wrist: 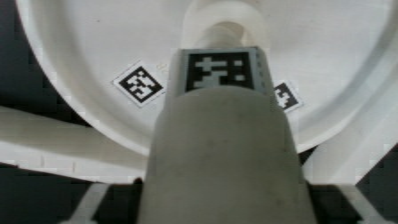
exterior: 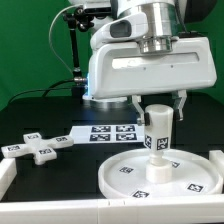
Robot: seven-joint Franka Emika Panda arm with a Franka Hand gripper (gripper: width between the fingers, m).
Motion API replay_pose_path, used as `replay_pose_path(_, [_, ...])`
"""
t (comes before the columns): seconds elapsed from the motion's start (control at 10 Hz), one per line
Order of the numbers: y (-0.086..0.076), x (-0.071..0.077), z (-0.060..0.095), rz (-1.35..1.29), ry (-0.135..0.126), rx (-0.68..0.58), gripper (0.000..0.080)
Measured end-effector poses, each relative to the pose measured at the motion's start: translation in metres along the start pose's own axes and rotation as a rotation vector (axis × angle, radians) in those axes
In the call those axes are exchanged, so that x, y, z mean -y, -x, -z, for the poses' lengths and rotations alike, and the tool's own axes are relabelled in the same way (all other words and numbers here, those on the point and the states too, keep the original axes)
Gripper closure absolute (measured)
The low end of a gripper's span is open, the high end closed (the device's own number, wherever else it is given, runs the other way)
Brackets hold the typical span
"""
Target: Assemble round table
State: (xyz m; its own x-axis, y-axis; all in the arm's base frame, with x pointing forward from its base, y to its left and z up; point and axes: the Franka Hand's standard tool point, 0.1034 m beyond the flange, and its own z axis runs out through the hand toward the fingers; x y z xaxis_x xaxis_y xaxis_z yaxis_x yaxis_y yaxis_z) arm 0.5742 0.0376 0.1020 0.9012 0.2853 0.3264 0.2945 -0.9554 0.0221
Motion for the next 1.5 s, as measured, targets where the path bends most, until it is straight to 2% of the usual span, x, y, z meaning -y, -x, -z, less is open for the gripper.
replay_pose_path(0.4, [0.003,0.009,-0.008,-0.003,-0.008,0.005,0.0389])
replay_pose_path(0.8, [0.006,0.006,-0.011,-0.007,0.000,0.000,0.0389])
replay_pose_path(1.2, [0.018,0.011,-0.011,-0.022,0.046,-0.078,0.0389])
replay_pose_path(1.5, [0.017,0.008,-0.011,-0.021,0.088,-0.159,0.0389])
